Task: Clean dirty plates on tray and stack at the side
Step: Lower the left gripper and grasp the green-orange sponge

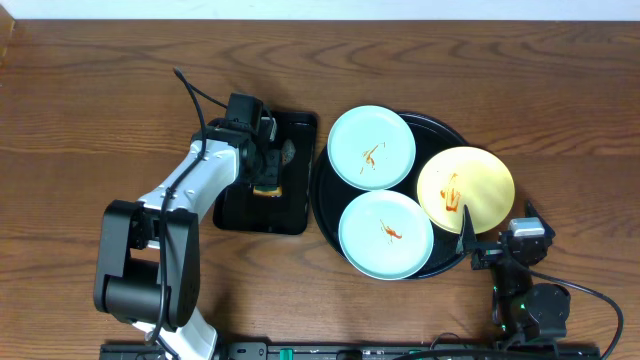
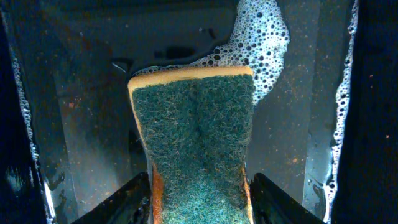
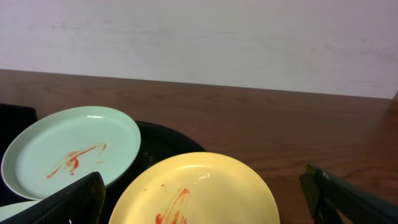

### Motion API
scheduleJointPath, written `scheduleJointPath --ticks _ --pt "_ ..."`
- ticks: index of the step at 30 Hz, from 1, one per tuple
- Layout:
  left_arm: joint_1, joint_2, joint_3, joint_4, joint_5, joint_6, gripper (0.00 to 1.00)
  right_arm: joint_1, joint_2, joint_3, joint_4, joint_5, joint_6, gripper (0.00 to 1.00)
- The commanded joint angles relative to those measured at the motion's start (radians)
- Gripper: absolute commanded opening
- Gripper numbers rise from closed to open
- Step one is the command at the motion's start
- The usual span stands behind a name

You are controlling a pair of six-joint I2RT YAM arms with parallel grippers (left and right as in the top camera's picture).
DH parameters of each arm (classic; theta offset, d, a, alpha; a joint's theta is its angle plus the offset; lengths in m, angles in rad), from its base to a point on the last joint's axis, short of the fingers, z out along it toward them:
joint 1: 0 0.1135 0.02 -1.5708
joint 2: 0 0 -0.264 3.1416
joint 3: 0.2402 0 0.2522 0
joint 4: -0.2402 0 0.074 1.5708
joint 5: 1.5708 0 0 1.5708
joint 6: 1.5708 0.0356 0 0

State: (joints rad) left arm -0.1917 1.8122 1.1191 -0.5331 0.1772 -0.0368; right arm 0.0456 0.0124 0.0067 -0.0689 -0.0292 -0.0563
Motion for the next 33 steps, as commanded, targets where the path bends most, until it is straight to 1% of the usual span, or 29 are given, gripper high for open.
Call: scheduleJointPath --ticks 1,14,16,19,20,21,24,26,27,28,33 --pt "-0.002 0.011 0.008 0.001 -0.009 -0.005 0.52 0.008 -0.006 -0.001 -0.003 -0.005 -0.009 0.99" --pt "-0.003 0.019 -0.005 0.016 -0.009 -0.005 0.52 0.008 -0.006 -0.001 -0.003 -0.005 -0.009 0.99" --pt "-0.003 0.028 -0.005 0.020 -0.009 -0.005 0.50 0.008 -0.006 -0.001 -0.003 -0.005 -0.009 0.99" --pt "-0.003 0.050 -0.005 0.027 -0.009 -0.005 0.43 0.008 -0.006 -0.001 -0.003 -0.005 -0.009 0.99" --pt "-0.003 0.058 -0.005 0.027 -0.009 -0.005 0.40 0.008 -0.006 -0.001 -0.003 -0.005 -0.009 0.99" --pt "-0.003 0.064 -0.005 0.026 -0.009 -0.006 0.32 0.008 -0.006 -0.001 -0.004 -0.005 -0.009 0.99" --pt "-0.003 0.063 -0.005 0.027 -0.009 -0.017 0.26 0.008 -0.006 -0.001 -0.003 -0.005 -0.009 0.99" --pt "-0.002 0.063 -0.005 0.026 -0.009 -0.018 0.19 0.008 -0.006 -0.001 -0.003 -0.005 -0.009 0.99" --pt "-0.002 0.063 -0.005 0.023 -0.009 -0.018 0.11 0.008 -0.006 -0.001 -0.003 -0.005 -0.009 0.99" --pt "-0.002 0.063 -0.004 0.022 -0.008 -0.021 0.08 0.008 -0.006 -0.001 -0.003 -0.005 -0.009 0.99" --pt "-0.002 0.056 -0.004 0.006 -0.008 -0.025 0.08 0.008 -0.006 -0.001 -0.003 -0.005 -0.009 0.99"
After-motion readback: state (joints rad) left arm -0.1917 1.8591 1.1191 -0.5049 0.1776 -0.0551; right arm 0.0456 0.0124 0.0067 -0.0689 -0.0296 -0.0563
